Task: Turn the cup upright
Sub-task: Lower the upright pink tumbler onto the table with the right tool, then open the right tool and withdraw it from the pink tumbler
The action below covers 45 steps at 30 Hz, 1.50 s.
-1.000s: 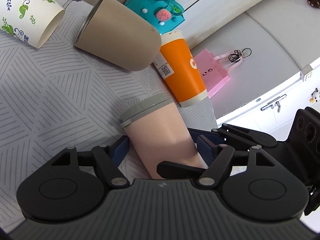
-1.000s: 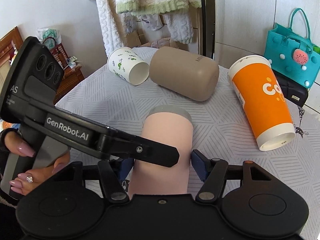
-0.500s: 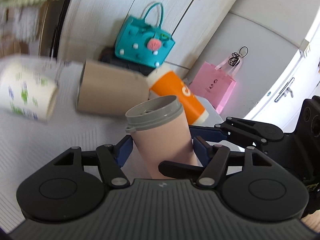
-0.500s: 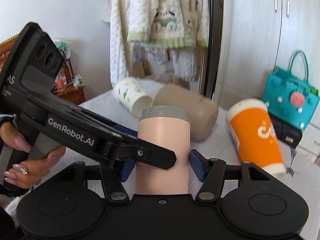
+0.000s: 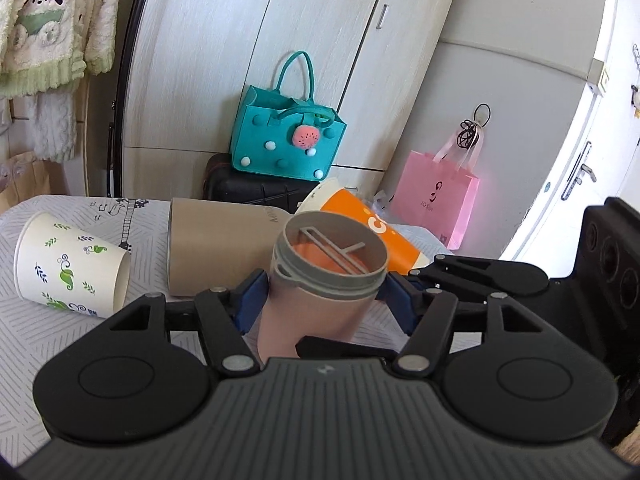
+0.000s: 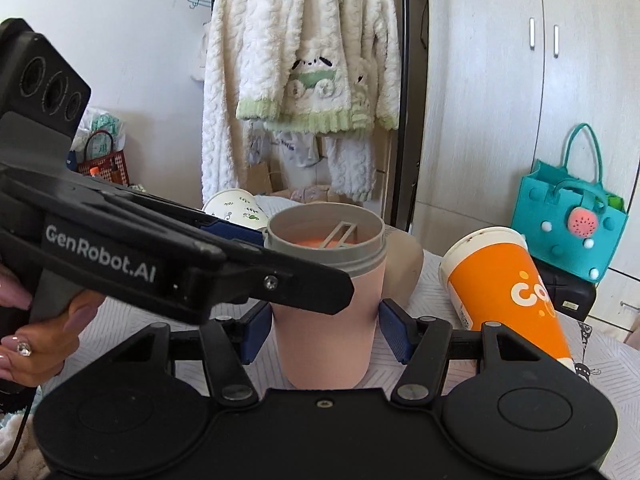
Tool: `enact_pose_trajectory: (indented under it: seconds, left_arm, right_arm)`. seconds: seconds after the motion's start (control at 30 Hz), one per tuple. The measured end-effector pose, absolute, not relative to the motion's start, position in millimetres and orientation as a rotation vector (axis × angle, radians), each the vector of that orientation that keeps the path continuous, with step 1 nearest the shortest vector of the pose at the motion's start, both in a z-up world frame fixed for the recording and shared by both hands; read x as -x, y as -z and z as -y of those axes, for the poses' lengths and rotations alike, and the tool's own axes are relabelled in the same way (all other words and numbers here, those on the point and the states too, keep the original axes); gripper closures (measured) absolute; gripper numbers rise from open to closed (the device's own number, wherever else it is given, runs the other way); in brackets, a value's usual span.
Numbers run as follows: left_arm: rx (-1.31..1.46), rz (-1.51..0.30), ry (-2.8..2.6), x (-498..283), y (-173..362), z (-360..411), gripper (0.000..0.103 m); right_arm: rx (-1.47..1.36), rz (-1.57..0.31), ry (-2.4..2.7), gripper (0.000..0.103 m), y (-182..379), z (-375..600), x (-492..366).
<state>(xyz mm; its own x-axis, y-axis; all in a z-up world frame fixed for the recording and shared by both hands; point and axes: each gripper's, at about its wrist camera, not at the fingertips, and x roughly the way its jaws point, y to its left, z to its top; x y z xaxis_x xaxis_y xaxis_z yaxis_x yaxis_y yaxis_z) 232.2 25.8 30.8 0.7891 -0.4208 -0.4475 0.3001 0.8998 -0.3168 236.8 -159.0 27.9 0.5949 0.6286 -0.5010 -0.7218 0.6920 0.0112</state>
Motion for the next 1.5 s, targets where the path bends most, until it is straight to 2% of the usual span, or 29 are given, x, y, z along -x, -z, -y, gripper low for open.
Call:
enact_pose_trajectory:
  seconds: [0.43, 0.57, 0.6, 0.87, 1.2, 1.5]
  left_arm:
    - [0.256, -0.573, 0.429, -233, -23, -27, 0.037]
    - [0.241, -0.571, 0.416, -231, -21, -27, 0.033]
    - [0.238, -0.568, 0.413, -230, -21, -27, 0.032]
    - [0.230, -0.573, 0.394, -217, -23, -31, 0.030]
    - [0.174, -0.570, 0.347, -168, -37, -29, 0.029]
    - [0.109, -0.562, 0.257, -116, -43, -32, 0.022]
  right_arm:
    - [0.178, -0.511, -0.780, 0.037, -28, 160, -235]
    - [0.178, -0.514, -0.755, 0.023, -28, 160, -235]
    - [0.179, -0.512, -0.752, 0.022, -28, 159, -234]
    - [0.182, -0.512, -0.740, 0.021, -30, 160, -226]
    - [0.230, -0.530, -0.668, 0.020, -40, 177, -174]
    - [0.163, -0.480, -0.574, 0.019, -52, 201, -124]
